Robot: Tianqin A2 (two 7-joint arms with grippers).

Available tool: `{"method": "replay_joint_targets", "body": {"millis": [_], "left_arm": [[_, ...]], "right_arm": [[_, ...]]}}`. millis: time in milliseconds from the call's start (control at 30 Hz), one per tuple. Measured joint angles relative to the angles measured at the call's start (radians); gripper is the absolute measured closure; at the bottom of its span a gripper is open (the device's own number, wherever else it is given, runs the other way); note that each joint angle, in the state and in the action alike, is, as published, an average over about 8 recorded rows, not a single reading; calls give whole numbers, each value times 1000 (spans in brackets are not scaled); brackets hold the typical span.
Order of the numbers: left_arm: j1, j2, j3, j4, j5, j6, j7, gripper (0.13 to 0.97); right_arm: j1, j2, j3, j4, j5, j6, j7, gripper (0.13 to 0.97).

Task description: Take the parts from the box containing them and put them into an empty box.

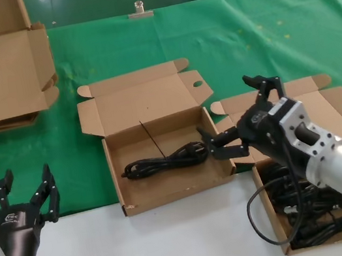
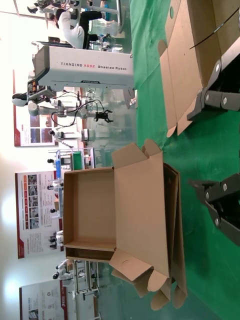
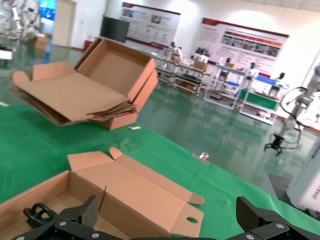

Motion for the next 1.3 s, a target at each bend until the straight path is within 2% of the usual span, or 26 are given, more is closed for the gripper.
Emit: {"method": "replay_joint_targets", "body": {"millis": [167,300,567,600,867,1167,1300], "left_arm": [[0,0,0,0,0,0,0,627],[0,0,0,0,0,0,0,627],[0,0,0,0,0,0,0,416],[0,0,0,0,0,0,0,416],[0,0,0,0,0,0,0,256],[0,0,0,0,0,0,0,161],[0,0,0,0,0,0,0,150]], "right_arm": [[-52,3,21,23,58,39,-19,129],[-93,5,38,41,104,71,-34,129],[-176,9,72,77,197,134,-64,129],[-186,10,76,81,209,142,-68,129],[-270,14,111,118,302,206,-99,129],[-363,19,149,159,406,277,-132,129],[-400,21,164,175,448,305,-146,129]]}}
